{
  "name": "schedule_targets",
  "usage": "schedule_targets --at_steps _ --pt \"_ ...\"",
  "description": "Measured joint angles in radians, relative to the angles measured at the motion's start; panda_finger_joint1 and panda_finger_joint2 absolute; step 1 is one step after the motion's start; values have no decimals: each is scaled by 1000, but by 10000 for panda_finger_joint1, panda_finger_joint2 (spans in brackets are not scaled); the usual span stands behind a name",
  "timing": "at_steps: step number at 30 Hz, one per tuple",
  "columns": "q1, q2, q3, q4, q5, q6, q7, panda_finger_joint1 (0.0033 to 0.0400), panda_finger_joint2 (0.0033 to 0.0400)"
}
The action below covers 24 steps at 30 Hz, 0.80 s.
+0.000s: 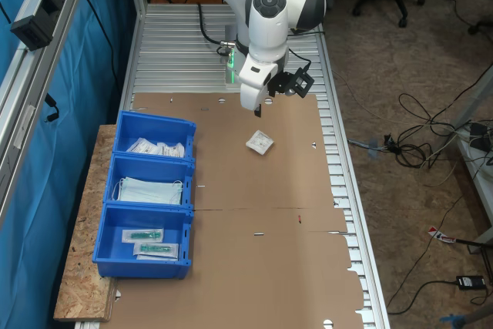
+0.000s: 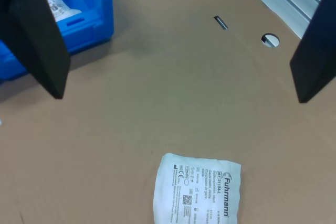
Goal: Pick and place sorting task of medical equipment.
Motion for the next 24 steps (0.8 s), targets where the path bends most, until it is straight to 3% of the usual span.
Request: schedule_targets --at_steps 5,10,17,24 --pt "-12 17 21 -53 19 66 0 400 400" --pt "-18 39 51 -89 63 113 0 400 400" --pt "-20 96 93 -109 154 169 0 400 400" --pt "-21 159 116 -116 210 239 0 400 400"
